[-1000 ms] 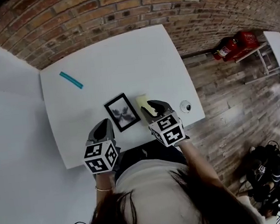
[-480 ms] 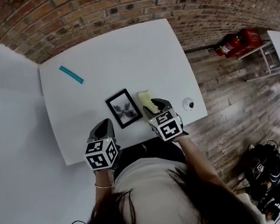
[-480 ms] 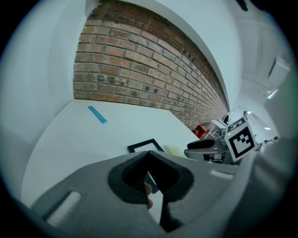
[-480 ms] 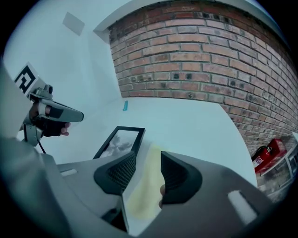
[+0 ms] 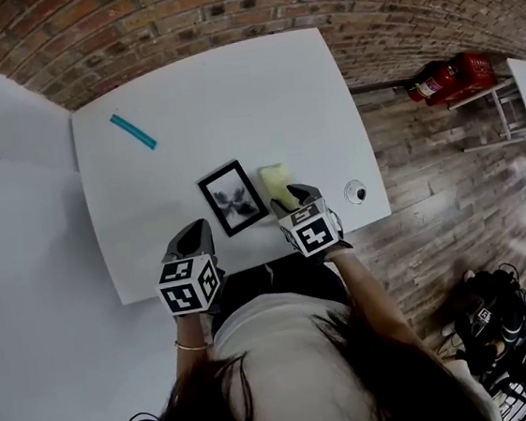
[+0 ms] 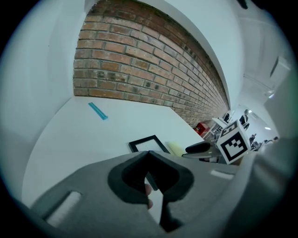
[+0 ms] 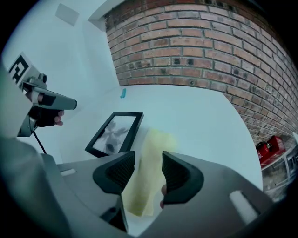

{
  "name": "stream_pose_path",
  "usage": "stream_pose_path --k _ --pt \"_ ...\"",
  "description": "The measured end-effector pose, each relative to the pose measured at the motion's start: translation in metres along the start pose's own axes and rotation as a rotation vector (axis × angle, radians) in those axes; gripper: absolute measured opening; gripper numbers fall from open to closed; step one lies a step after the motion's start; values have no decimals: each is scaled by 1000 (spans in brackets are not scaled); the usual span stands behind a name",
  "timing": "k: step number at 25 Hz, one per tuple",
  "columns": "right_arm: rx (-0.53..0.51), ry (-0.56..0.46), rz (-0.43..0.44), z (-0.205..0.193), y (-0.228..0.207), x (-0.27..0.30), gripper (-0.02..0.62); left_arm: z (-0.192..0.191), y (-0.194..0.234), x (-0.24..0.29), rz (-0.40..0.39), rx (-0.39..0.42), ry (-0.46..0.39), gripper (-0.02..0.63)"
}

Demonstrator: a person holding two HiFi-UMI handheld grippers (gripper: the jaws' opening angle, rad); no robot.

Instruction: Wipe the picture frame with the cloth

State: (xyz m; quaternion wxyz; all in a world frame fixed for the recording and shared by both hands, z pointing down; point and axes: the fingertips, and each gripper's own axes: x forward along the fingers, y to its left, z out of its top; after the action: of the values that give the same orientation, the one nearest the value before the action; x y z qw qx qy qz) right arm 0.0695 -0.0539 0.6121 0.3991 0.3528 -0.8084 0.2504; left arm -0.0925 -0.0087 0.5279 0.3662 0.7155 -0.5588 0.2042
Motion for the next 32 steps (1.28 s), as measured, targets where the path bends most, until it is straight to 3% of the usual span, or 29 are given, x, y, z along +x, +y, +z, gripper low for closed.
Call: stream_pose_path --k 7,19,32 --pt "-12 51 9 -14 -3 11 181 -4 -4 3 4 -8 13 0" --pt "-8 57 53 -8 -5 11 57 -9 -4 5 45 -55 11 0" --pt "-39 -6 92 30 -25 8 49 -8 -5 6 105 -119 -10 0"
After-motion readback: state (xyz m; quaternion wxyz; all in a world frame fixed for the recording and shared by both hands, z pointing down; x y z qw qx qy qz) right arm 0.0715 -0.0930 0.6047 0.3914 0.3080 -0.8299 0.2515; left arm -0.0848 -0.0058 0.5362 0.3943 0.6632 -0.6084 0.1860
